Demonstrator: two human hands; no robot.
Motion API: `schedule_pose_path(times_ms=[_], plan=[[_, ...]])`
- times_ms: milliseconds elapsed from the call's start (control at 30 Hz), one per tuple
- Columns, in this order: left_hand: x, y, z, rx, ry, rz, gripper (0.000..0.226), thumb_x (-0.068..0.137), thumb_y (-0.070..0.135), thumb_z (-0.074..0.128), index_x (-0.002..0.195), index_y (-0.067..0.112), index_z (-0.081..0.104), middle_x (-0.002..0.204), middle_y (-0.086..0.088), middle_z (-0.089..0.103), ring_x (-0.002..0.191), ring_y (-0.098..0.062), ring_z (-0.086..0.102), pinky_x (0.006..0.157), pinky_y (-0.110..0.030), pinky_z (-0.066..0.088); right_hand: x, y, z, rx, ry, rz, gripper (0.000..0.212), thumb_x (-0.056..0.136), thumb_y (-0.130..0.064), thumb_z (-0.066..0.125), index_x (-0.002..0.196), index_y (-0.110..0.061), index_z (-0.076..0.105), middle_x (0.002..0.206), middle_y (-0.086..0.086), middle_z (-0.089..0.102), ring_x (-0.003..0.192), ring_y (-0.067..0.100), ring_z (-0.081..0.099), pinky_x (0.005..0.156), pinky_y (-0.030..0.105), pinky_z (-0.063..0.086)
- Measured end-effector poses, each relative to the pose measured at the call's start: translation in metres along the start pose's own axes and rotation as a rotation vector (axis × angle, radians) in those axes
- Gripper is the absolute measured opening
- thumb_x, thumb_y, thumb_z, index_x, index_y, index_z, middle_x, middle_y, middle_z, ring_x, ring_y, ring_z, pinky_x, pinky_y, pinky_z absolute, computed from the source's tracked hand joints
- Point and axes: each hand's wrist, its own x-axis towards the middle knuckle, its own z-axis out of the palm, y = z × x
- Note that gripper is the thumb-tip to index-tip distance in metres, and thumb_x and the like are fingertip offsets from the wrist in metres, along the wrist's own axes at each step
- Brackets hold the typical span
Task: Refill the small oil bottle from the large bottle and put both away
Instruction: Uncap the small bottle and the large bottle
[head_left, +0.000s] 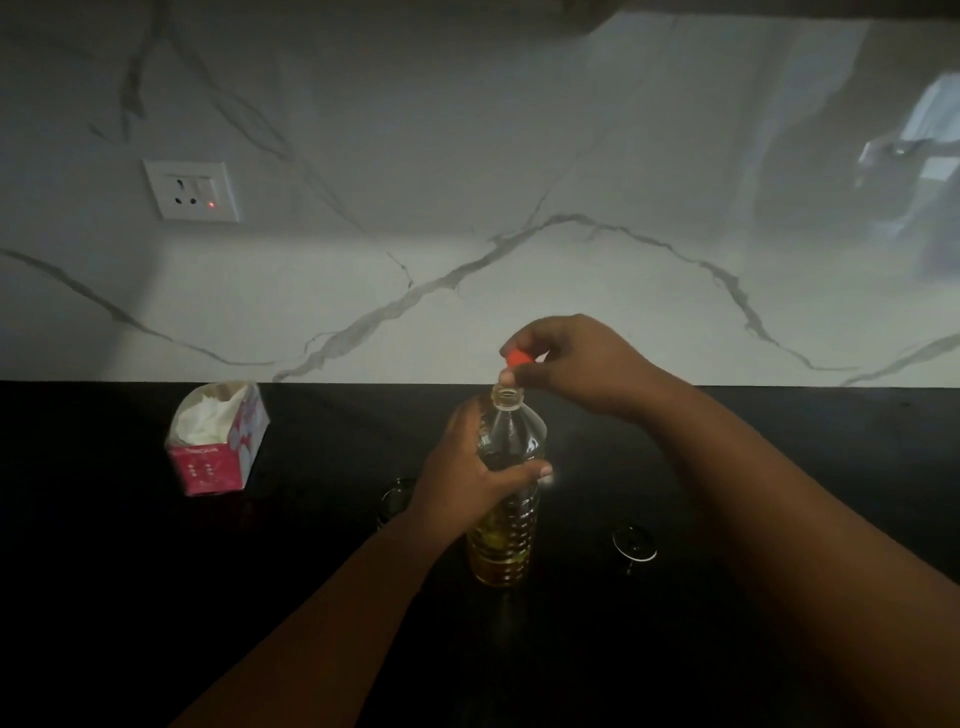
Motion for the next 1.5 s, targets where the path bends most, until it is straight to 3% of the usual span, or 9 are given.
schedule_pose_path(times_ms=[233,467,600,733,867,1067,1267,1400,1500], plan=[[-0.001,-0.006,0.001,-0.012,0.028,0.047,0.096,0.049,0.072,0.08,0.133,0.048,0.039,0.132,0.016,0.051,0.12,-0.011,0.057,0.097,-0.046,0.054,-0.084,0.08,-0.009,0.623,0.367,0.337,0.035,0.074,0.01,0.073,0.102,-0.004,0.058,0.093,0.012,0.065,0.074,0.009,0.065,0.06,0.012,0.051],[-0.004,-0.014,0.01,-0.123,0.081,0.083,0.099,0.051,0.062,0.085,0.138,0.04,0.042,0.135,0.008,0.054,0.117,-0.009,0.06,0.097,-0.045,0.054,-0.19,0.192,0.068,0.063,0.362,0.777,0.031,0.081,-0.031,0.075,0.101,-0.018,0.054,0.095,-0.001,0.069,0.091,0.021,0.066,0.083,0.039,0.05],[-0.007,-0.018,0.017,-0.185,0.121,0.092,0.086,0.052,0.054,0.089,0.123,0.064,0.041,0.127,0.017,0.059,0.113,-0.009,0.063,0.094,-0.043,0.055,-0.203,0.218,0.099,-0.18,0.335,0.687,0.028,0.084,-0.04,0.069,0.098,-0.025,0.049,0.1,-0.003,0.072,0.097,0.012,0.067,0.113,0.041,0.025],[-0.011,-0.024,0.021,-0.195,0.134,0.095,0.096,0.054,0.048,0.093,0.128,0.067,0.036,0.129,0.02,0.056,0.116,-0.009,0.06,0.096,-0.045,0.054,-0.201,0.224,0.11,-0.21,0.343,0.647,0.029,0.085,-0.039,0.067,0.095,-0.032,0.04,0.103,-0.004,0.071,0.096,0.008,0.067,0.116,0.04,0.016],[-0.012,-0.031,0.023,-0.21,0.12,0.068,0.108,0.055,0.042,0.095,0.143,0.047,0.032,0.134,0.016,0.053,0.12,-0.014,0.06,0.098,-0.052,0.053,-0.201,0.225,0.112,-0.174,0.376,0.649,0.033,0.085,-0.04,0.068,0.105,-0.031,0.043,0.108,-0.003,0.07,0.097,0.009,0.066,0.117,0.04,0.016],[-0.011,-0.038,0.025,-0.194,0.107,0.035,0.102,0.051,0.053,0.091,0.136,0.056,0.034,0.123,0.031,0.056,0.113,-0.002,0.061,0.095,-0.04,0.055,-0.197,0.218,0.104,-0.1,0.317,0.693,0.063,0.082,-0.042,0.07,0.133,-0.026,0.036,0.139,0.0,0.054,0.127,0.014,0.05,0.117,0.039,0.009],[-0.011,-0.044,0.027,-0.196,0.102,0.011,0.093,0.051,0.056,0.088,0.127,0.064,0.035,0.124,0.021,0.057,0.113,-0.005,0.061,0.097,-0.046,0.054,-0.168,0.18,0.103,-0.072,0.379,0.474,0.057,0.083,-0.033,0.071,0.132,-0.027,0.043,0.13,-0.006,0.058,0.11,0.009,0.057,0.1,0.036,0.045],[-0.012,-0.044,0.023,-0.145,0.051,0.0,0.11,0.054,0.061,0.086,0.144,0.045,0.027,0.132,0.02,0.054,0.119,-0.002,0.057,0.102,-0.045,0.051,-0.134,0.139,0.098,0.047,0.324,0.279,0.056,0.083,-0.04,0.069,0.131,-0.036,0.04,0.131,-0.016,0.052,0.109,-0.004,0.046,0.085,0.018,0.041],[-0.02,-0.042,0.011,-0.071,0.069,0.039,0.116,0.057,0.065,0.083,0.147,0.056,0.011,0.141,0.02,0.045,0.127,0.005,0.048,0.108,-0.034,0.043,-0.111,0.113,0.094,0.167,0.249,0.151,0.067,0.075,-0.053,0.07,0.131,-0.043,0.034,0.132,-0.023,0.044,0.108,-0.003,0.045,0.082,0.017,0.043]])
